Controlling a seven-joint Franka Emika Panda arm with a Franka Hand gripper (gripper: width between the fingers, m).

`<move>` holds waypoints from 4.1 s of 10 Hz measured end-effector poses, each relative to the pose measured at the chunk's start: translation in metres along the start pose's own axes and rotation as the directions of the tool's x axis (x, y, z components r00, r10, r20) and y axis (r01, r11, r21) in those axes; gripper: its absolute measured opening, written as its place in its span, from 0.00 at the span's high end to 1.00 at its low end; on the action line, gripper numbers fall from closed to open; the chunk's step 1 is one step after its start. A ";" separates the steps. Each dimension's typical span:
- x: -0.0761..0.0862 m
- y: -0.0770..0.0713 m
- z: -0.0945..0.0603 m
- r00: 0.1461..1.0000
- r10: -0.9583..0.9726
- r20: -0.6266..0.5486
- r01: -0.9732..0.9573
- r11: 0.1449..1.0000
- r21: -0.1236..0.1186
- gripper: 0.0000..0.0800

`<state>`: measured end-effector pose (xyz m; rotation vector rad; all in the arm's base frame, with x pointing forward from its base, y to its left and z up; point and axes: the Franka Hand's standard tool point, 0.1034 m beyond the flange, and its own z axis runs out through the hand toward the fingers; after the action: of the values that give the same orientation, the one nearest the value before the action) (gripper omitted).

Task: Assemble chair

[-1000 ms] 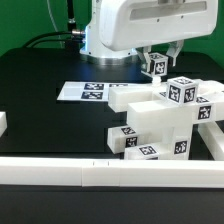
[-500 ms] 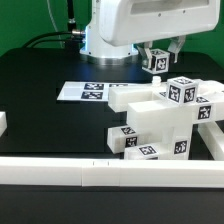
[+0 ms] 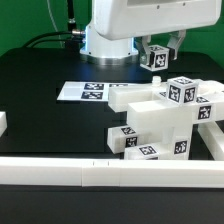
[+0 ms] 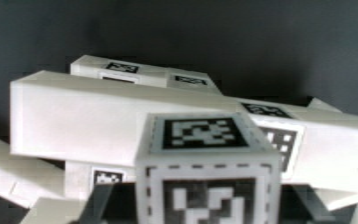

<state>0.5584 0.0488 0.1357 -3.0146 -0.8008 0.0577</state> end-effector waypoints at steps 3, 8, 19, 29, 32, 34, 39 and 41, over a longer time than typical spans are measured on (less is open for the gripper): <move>0.013 0.002 0.003 1.000 -0.013 0.010 0.013 1.000 -0.002 0.64; 0.013 0.003 0.012 1.000 -0.009 0.014 0.009 1.000 -0.004 0.64; 0.006 -0.004 0.018 1.000 0.003 0.013 -0.003 1.000 -0.006 0.64; 0.010 0.005 0.019 1.000 0.005 -0.024 -0.006 1.000 -0.026 0.64; 0.010 0.005 0.019 1.000 0.014 -0.024 -0.014 1.000 -0.026 0.64; 0.010 0.005 0.019 0.998 0.053 -0.026 -0.053 0.998 -0.025 0.64; 0.010 0.004 0.019 0.852 0.521 -0.049 -0.521 0.853 0.004 0.64; 0.009 0.007 0.019 0.752 0.657 -0.043 -0.656 0.754 0.035 0.64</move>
Offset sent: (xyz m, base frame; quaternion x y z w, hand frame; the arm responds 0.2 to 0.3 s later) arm 0.0263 0.0088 -0.0062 0.0093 -0.0125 0.0104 0.9998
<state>0.5683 0.0474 0.1158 -3.0885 0.3082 -0.0054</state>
